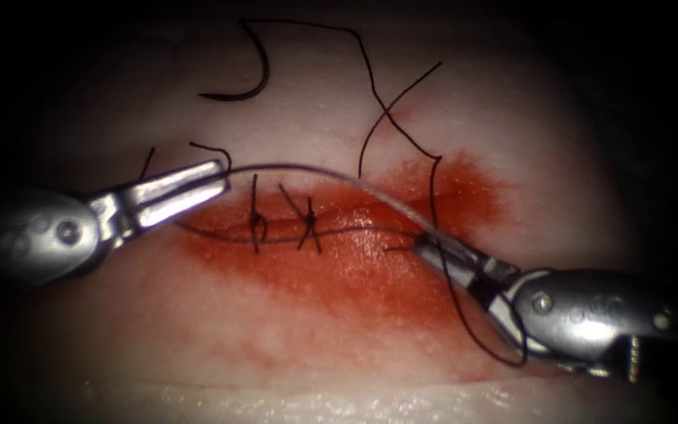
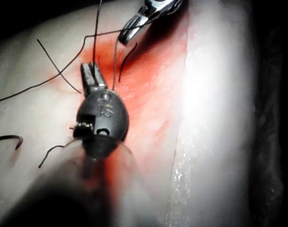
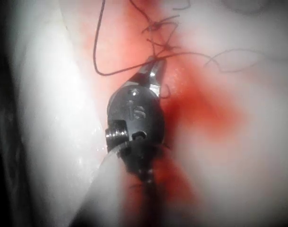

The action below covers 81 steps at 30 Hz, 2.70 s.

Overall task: Wound Closure
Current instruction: Move excess suture out of the way with right jaws

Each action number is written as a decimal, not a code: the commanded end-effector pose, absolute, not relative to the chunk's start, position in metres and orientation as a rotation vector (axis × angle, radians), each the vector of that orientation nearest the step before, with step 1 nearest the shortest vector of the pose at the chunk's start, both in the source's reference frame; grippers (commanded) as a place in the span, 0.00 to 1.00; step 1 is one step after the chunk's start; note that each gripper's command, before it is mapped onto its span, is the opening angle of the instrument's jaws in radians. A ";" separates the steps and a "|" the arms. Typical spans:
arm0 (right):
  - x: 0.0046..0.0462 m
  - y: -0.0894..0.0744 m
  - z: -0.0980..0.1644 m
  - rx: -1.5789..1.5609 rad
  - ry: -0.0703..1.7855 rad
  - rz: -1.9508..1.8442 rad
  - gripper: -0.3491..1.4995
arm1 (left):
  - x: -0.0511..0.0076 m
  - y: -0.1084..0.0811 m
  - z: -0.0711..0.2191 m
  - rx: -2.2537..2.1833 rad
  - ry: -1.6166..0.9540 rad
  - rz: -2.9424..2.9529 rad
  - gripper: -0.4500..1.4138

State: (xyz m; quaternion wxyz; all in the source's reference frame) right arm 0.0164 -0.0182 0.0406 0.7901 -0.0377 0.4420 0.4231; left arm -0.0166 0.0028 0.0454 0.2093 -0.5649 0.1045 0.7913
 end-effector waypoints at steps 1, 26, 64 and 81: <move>0.0175 -0.019 0.041 -0.059 0.970 0.898 0.11 | -0.0171 0.003 0.046 -1.576 0.283 2.192 0.00; 0.0089 -0.019 0.040 0.033 1.042 0.783 0.16 | -0.0156 0.005 0.045 -1.630 0.266 2.102 0.00; 0.0173 -0.010 0.047 -0.187 0.856 0.714 0.00 | -0.0139 0.003 0.046 -1.652 0.231 2.072 0.00; 0.0130 -0.001 0.047 -0.245 0.831 0.790 0.00 | -0.0146 0.002 0.047 -1.643 0.233 2.062 0.00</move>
